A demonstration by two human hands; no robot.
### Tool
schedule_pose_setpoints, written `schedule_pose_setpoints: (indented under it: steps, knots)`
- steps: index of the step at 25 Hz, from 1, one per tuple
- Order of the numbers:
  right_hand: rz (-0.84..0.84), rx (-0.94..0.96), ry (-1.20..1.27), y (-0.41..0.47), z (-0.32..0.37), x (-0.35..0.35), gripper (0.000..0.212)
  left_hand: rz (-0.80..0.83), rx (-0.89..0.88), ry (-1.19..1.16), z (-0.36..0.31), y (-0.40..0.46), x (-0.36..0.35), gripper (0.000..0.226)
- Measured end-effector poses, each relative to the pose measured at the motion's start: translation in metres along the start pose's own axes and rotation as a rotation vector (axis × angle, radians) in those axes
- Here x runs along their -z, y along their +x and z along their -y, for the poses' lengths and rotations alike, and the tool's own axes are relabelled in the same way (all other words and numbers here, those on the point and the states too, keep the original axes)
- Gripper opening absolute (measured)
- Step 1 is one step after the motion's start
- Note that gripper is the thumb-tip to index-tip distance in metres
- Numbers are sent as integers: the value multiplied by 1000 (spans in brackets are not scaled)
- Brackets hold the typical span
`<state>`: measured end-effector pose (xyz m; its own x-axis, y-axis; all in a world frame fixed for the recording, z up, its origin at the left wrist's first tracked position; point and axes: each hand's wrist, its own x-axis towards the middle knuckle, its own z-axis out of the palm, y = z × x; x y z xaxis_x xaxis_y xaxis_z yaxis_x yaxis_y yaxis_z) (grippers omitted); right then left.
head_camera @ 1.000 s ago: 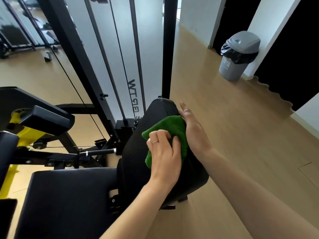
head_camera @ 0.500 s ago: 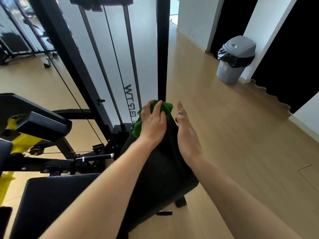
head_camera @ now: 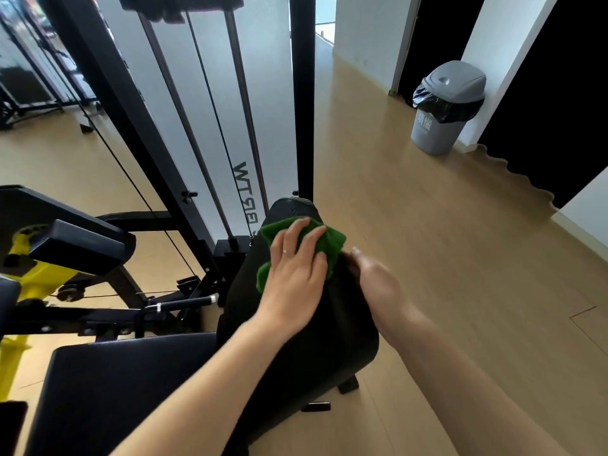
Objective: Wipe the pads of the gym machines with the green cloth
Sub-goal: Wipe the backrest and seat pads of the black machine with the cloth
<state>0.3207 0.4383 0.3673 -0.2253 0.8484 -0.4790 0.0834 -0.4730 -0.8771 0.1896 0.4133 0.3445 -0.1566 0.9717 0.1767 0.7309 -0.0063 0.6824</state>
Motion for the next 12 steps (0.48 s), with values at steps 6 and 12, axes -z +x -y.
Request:
schedule_pose_setpoints:
  steps: [6, 12]
  knots:
    - [-146, 73, -75, -14, -28, -6, 54, 0, 51, -4, 37, 97, 11, 40]
    - [-167, 26, -51, -11, -27, -3, 61, -9, -91, -79, 5, 24, 7, 26]
